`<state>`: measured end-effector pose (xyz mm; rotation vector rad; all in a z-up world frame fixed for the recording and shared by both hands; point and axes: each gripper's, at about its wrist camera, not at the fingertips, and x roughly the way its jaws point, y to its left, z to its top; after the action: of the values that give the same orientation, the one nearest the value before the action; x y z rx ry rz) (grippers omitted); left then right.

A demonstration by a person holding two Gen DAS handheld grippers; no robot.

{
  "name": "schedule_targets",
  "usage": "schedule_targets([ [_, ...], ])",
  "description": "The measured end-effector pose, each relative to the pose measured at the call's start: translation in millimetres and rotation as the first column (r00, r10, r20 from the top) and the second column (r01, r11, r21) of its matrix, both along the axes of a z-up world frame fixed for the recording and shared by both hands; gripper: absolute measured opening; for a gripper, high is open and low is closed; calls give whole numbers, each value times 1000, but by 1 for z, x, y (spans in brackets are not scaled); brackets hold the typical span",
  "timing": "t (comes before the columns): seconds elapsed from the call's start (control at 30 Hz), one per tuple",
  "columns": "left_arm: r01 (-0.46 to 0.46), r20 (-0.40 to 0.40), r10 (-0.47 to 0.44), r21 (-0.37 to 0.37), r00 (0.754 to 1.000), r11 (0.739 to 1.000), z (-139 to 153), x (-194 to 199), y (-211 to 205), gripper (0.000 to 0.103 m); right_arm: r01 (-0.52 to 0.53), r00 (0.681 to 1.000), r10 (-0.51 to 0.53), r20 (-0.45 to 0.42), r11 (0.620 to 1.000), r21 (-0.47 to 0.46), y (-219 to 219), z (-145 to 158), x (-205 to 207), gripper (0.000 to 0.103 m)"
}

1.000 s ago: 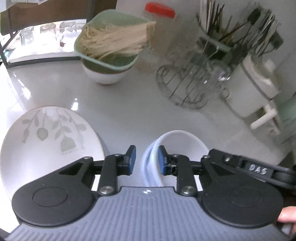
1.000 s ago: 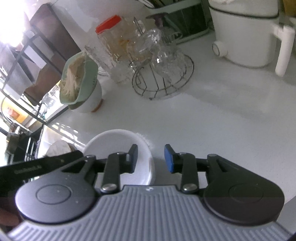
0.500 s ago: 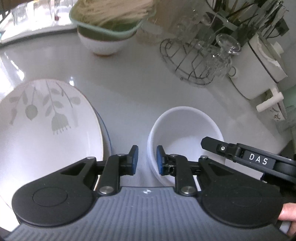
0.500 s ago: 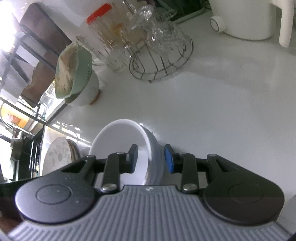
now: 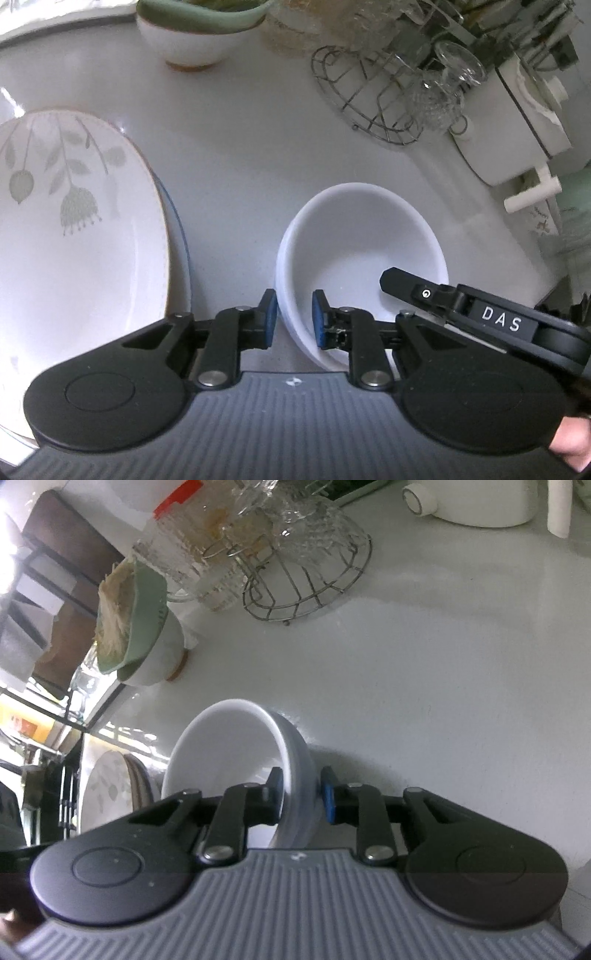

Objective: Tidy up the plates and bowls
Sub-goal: 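Carry the white bowl with both grippers over the leaf plate stack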

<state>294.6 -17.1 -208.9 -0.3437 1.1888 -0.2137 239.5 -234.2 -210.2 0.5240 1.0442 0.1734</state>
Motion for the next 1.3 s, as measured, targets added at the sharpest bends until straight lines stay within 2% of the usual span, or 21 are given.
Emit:
schedule_targets([
  [0.23, 35, 16, -35, 6, 999, 999, 12, -7, -3, 23, 6, 1000, -6, 4, 1000, -3, -2, 7, -6, 24],
  [0.57, 74, 50, -73, -13, 996, 997, 41, -36, -5, 23, 49, 998, -49, 25, 999, 12, -12, 35, -33, 23],
  [0.8, 101, 62, -101, -6, 993, 995, 61, -68, -9, 23, 69, 997, -67, 41, 997, -46, -7, 56, -59, 23],
  [1.03, 91, 61, -88, -42, 994, 995, 74, -90, 6, 23, 65, 995, -59, 86, 996, -62, 1, 74, -86, 23],
  [1.3, 99, 105, -94, -36, 990, 994, 96, -105, 26, 23, 78, 988, -76, 131, 997, -10, 13, 88, -103, 23],
])
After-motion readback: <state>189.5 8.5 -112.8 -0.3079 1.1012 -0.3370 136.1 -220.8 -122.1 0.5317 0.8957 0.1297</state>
